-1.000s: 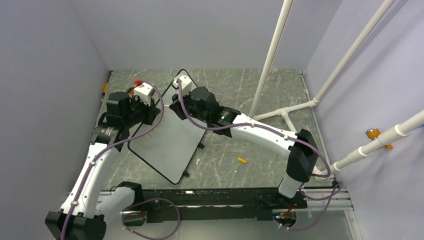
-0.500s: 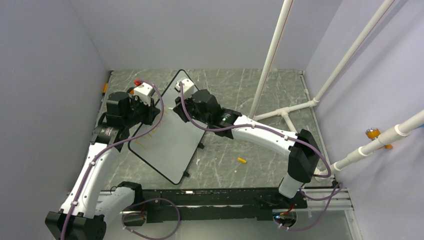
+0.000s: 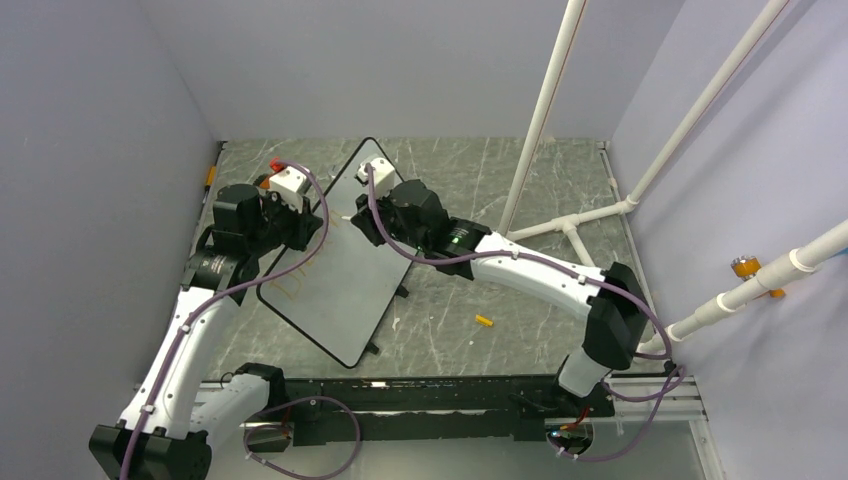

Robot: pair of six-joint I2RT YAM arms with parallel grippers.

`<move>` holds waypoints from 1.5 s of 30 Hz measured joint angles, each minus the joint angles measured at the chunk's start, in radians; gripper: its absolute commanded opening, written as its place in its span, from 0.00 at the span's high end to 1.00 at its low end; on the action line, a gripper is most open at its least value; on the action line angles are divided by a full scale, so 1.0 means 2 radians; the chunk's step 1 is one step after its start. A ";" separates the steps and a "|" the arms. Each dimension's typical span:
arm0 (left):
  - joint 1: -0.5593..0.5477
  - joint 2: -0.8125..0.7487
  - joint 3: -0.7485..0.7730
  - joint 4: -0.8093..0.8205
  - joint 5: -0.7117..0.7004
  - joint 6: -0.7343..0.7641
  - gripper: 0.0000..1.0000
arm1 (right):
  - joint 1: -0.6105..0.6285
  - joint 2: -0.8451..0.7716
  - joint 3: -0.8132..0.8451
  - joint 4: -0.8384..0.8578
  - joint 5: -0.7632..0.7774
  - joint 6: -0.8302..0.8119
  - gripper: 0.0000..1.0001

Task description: Write a sentence on the whiteboard

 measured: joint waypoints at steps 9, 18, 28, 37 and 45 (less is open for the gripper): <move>-0.002 -0.001 0.000 0.001 0.003 0.001 1.00 | -0.001 -0.043 -0.003 0.000 -0.001 0.000 1.00; -0.003 -0.003 0.000 0.001 0.003 0.001 1.00 | -0.022 -0.038 -0.002 0.007 -0.006 0.002 1.00; -0.004 -0.003 0.000 0.001 0.003 0.001 1.00 | -0.036 -0.009 0.010 0.007 -0.022 0.004 1.00; -0.004 -0.003 0.000 0.001 0.003 0.001 1.00 | -0.039 0.007 0.033 0.009 -0.031 0.004 1.00; -0.004 -0.003 0.000 0.001 0.003 0.001 1.00 | -0.040 0.018 0.038 0.009 -0.041 0.004 1.00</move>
